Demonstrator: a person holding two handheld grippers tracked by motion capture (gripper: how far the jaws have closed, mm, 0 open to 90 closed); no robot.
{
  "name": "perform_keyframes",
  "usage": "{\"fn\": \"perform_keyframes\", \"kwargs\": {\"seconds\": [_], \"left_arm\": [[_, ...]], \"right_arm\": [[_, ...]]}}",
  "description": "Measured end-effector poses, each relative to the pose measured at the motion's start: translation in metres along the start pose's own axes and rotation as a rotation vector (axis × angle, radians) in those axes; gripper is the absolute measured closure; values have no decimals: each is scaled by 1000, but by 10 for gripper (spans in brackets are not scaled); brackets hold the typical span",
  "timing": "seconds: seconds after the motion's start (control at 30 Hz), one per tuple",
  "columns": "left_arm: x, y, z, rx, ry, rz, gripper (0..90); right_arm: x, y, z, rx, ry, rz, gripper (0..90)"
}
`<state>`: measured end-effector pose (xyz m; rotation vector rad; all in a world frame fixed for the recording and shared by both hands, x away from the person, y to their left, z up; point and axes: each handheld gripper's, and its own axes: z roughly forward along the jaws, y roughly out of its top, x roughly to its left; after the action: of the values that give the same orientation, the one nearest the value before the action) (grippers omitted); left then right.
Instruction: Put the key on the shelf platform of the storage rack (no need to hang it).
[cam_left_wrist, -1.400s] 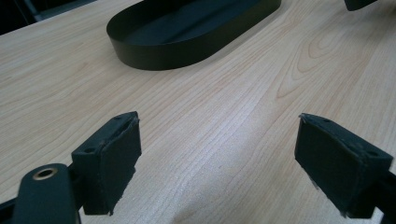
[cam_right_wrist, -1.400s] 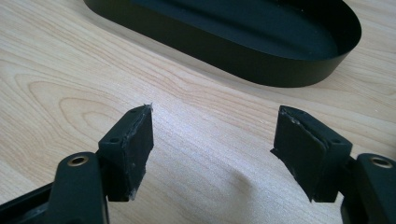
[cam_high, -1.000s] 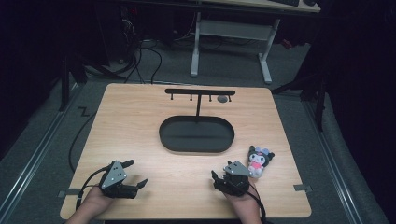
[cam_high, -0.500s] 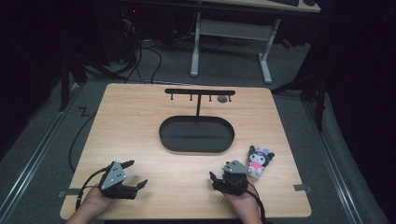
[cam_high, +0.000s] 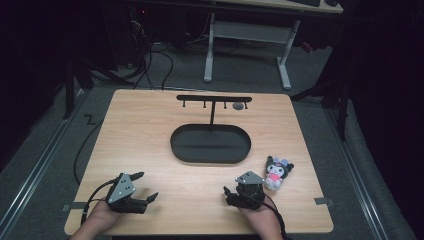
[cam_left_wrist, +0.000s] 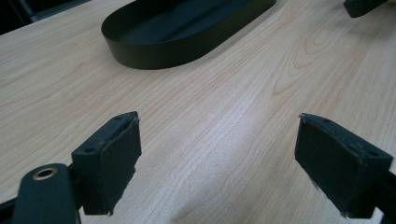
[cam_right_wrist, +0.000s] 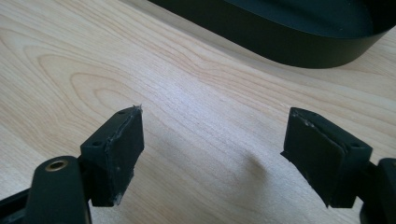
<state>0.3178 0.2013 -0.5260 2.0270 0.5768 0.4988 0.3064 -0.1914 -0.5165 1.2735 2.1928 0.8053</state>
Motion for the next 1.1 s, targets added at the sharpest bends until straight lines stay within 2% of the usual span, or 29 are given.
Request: {"fn": "perform_keyframes", "kwargs": {"seconds": [0.1, 0.13, 0.23, 0.37, 0.53, 0.67, 0.77, 0.8, 0.97, 1.1], "left_arm": [[0, 0, 0, -3, -6, 7, 155], [0, 0, 0, -3, -8, 9, 155], [0, 0, 1, 2, -11, 5, 155], [0, 1, 2, 14, -6, 6, 155], [-1, 1, 3, 23, 2, 10, 155], [-1, 1, 3, 25, 4, 12, 155], [-1, 1, 3, 25, 2, 11, 155], [-1, 1, 3, 25, 2, 11, 155], [-1, 1, 3, 25, 1, 12, 155], [-1, 1, 3, 24, 2, 14, 155]], "right_arm": [[0, 4, -1, 20, -12, -12, 192], [-2, 7, -2, 36, -11, 8, 192], [-3, 9, -2, 52, -4, 28, 191], [-2, 11, 2, 100, -15, -27, 186], [-4, 14, 6, 133, 10, -27, 182], [-5, 19, 5, 165, 9, -62, 184], [-8, 24, 2, 185, 26, -40, 184], [-9, 26, -1, 211, 44, -11, 184], [-15, 31, -6, 247, 63, -13, 184], [-20, 36, -11, 276, 87, 16, 184]]}}
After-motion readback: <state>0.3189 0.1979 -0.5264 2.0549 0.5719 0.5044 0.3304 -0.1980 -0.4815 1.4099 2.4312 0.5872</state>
